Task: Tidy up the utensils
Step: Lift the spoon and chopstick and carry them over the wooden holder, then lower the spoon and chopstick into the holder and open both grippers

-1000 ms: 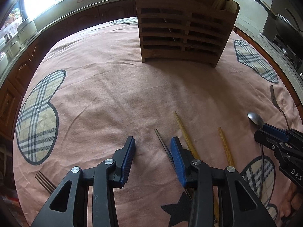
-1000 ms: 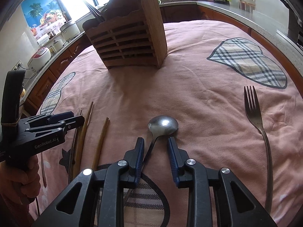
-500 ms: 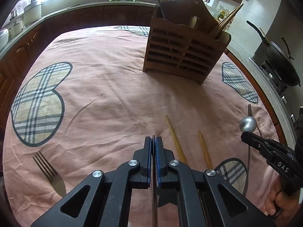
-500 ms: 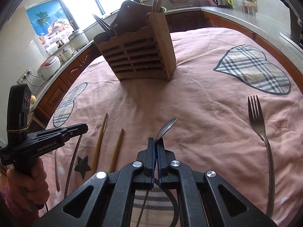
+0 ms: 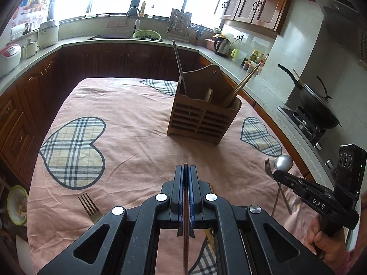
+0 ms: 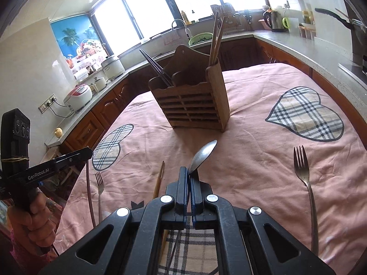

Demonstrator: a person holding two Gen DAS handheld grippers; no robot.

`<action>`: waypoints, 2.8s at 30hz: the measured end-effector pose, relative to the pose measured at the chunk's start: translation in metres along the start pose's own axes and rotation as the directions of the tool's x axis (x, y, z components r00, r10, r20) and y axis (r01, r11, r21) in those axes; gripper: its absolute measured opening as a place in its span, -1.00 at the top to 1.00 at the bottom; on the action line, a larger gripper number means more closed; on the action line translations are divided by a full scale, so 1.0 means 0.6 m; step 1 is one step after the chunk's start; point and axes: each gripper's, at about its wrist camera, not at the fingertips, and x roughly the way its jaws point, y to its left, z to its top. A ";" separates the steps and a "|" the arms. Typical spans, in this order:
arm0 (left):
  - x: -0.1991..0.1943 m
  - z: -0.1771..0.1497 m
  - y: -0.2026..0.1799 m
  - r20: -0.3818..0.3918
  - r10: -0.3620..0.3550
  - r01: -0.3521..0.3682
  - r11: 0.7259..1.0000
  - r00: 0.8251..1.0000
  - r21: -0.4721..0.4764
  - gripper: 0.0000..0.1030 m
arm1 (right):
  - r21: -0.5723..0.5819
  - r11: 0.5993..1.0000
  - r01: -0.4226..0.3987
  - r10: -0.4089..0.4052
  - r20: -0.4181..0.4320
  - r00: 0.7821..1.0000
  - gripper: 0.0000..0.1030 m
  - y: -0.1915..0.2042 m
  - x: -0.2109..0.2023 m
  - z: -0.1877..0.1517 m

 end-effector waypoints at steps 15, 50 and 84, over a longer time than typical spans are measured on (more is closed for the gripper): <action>-0.084 -0.010 0.019 0.098 -0.011 0.014 0.999 0.995 -0.033 0.95 | -0.034 0.999 0.004 0.000 0.104 0.995 0.96 0.019 -0.048 0.024; -0.064 0.147 0.022 0.314 -0.059 0.067 0.998 0.947 -0.014 0.95 | -0.083 0.994 0.073 -0.038 0.366 0.930 0.96 0.012 -0.023 0.153; 0.225 0.276 0.042 0.349 -0.007 0.032 0.997 0.937 -0.067 0.95 | -0.231 0.944 0.236 -0.078 0.537 0.840 0.96 0.039 0.164 0.234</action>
